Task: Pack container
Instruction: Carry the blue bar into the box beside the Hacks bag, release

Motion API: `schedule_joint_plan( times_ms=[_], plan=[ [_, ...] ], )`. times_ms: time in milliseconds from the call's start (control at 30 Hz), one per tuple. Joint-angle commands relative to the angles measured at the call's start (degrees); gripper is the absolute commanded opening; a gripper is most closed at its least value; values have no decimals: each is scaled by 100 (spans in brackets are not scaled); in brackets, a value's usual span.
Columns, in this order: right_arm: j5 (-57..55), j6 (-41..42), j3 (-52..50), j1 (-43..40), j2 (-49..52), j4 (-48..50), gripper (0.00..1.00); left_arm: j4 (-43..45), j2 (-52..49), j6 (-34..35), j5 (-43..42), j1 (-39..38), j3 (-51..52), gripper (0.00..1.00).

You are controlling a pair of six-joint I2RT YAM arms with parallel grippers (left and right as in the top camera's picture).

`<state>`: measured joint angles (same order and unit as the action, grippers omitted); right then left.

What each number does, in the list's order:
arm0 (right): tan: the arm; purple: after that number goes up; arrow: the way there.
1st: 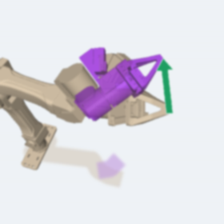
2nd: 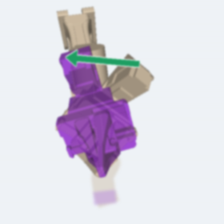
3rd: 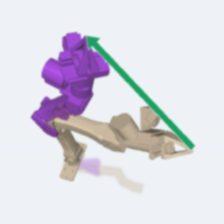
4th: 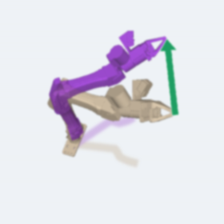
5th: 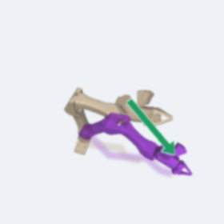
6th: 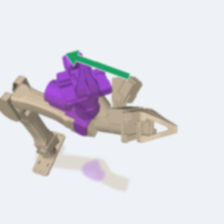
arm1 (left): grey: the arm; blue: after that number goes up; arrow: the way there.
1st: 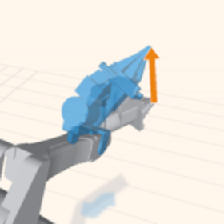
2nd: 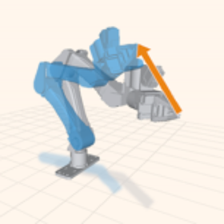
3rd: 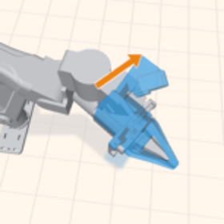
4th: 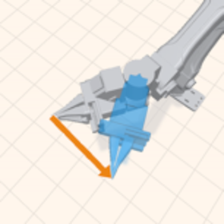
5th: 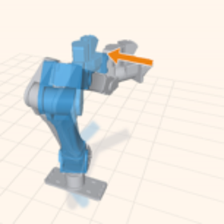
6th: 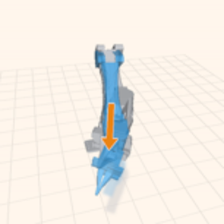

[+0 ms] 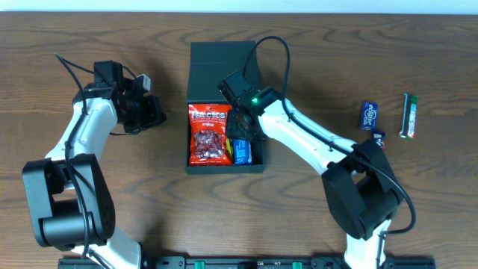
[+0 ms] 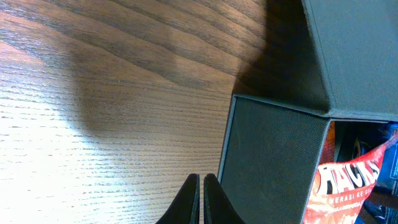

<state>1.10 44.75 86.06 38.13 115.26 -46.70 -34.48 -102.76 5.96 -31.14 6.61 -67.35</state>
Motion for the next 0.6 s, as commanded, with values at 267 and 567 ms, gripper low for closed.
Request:
schedule_joint_plan(
  times_ms=[267, 567],
  plan=[
    [-280, 37, 39, 55, 262, 232, 3, -17, -61, -63, -2, 22, -107, 6],
    [-199, -422, 203, 46, 260, 72, 86, -15, -61, -68, 0, 22, -107, 6]
  ],
)
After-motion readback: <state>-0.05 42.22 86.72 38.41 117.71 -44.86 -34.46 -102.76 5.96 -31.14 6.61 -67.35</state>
